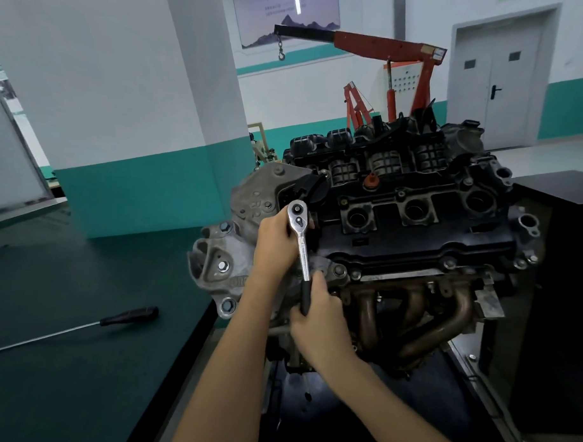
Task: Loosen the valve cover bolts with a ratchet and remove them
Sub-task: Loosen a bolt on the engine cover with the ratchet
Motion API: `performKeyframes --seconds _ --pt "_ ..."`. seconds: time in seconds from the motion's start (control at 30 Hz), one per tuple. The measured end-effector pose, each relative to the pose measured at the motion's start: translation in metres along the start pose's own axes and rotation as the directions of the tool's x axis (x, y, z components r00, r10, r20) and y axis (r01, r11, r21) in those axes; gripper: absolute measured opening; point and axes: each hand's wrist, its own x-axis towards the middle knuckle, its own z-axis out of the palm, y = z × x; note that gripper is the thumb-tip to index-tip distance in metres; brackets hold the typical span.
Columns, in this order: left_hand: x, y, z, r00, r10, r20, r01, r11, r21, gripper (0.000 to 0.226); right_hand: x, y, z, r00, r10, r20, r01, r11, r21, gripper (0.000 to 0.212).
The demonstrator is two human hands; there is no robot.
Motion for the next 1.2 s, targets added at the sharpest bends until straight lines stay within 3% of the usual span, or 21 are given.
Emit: performKeyframes --seconds 0.17,0.2,0.27,0.3,0.37,0.43,0.47,0.57,0.6,0.73,0.83,1.03,1.13,1.2 --pt "0.001 -0.002 -0.001 0.998 0.057 0.037 -0.058 0.998 0.015 0.013 0.024 0.018 -0.078 0.976 -0.102 0.193 0.150 0.957 -0.250 0.026" --pt "0.000 -0.001 -0.001 0.997 0.068 0.024 -0.068 0.998 0.014 0.012 0.036 0.018 -0.099 0.967 -0.131 0.217 0.207 0.903 -0.376 0.027" --pt "0.000 0.002 -0.002 0.996 0.094 0.002 -0.094 0.996 0.010 0.011 0.064 0.012 -0.137 0.947 -0.195 0.256 0.319 0.673 -0.668 0.033" --pt "0.000 0.002 -0.002 0.995 0.099 0.009 -0.099 0.995 0.002 0.012 0.076 0.008 -0.149 0.931 -0.231 0.281 0.363 0.552 -0.750 0.034" --pt "0.000 0.003 -0.003 0.996 0.084 0.035 -0.084 0.996 -0.004 0.013 0.090 0.001 -0.160 0.907 -0.283 0.311 0.412 0.446 -0.795 0.033" --pt "0.000 0.002 -0.003 0.998 0.061 0.022 -0.062 0.998 0.017 0.012 0.082 0.005 -0.153 0.918 -0.294 0.265 0.380 0.462 -0.801 0.034" --pt "0.000 0.002 -0.002 0.998 0.055 0.006 -0.055 0.998 0.036 0.012 0.071 0.010 -0.142 0.932 -0.282 0.227 0.348 0.522 -0.779 0.035" --pt "0.001 0.000 -0.001 0.999 0.038 -0.001 -0.038 0.995 0.087 0.012 0.025 0.021 -0.089 0.978 -0.151 0.142 0.199 0.873 -0.445 0.027" --pt "0.002 -0.001 0.000 0.999 0.038 0.010 -0.039 0.996 0.085 0.011 0.014 0.020 -0.069 0.985 -0.116 0.130 0.150 0.941 -0.302 0.027" --pt "0.002 -0.004 0.001 0.999 0.030 -0.020 -0.029 0.998 0.047 0.022 -0.003 0.006 -0.002 1.000 -0.024 -0.017 0.023 0.999 -0.046 0.036" --pt "0.001 -0.003 0.001 0.999 0.031 -0.016 -0.031 0.999 0.011 0.033 -0.003 0.005 0.007 0.999 -0.011 -0.033 0.010 0.999 -0.032 0.045" --pt "0.001 0.001 -0.004 0.986 0.156 0.061 -0.156 0.988 -0.015 0.024 0.034 0.024 -0.095 0.960 -0.152 0.236 0.222 0.926 -0.306 0.027" --pt "0.001 0.001 -0.004 0.988 0.143 0.053 -0.144 0.989 0.016 0.018 0.073 0.016 -0.148 0.929 -0.220 0.298 0.366 0.662 -0.654 0.032" --pt "0.000 0.003 -0.003 0.993 0.121 0.020 -0.121 0.993 0.018 0.015 0.087 0.008 -0.159 0.903 -0.286 0.321 0.427 0.503 -0.751 0.032"
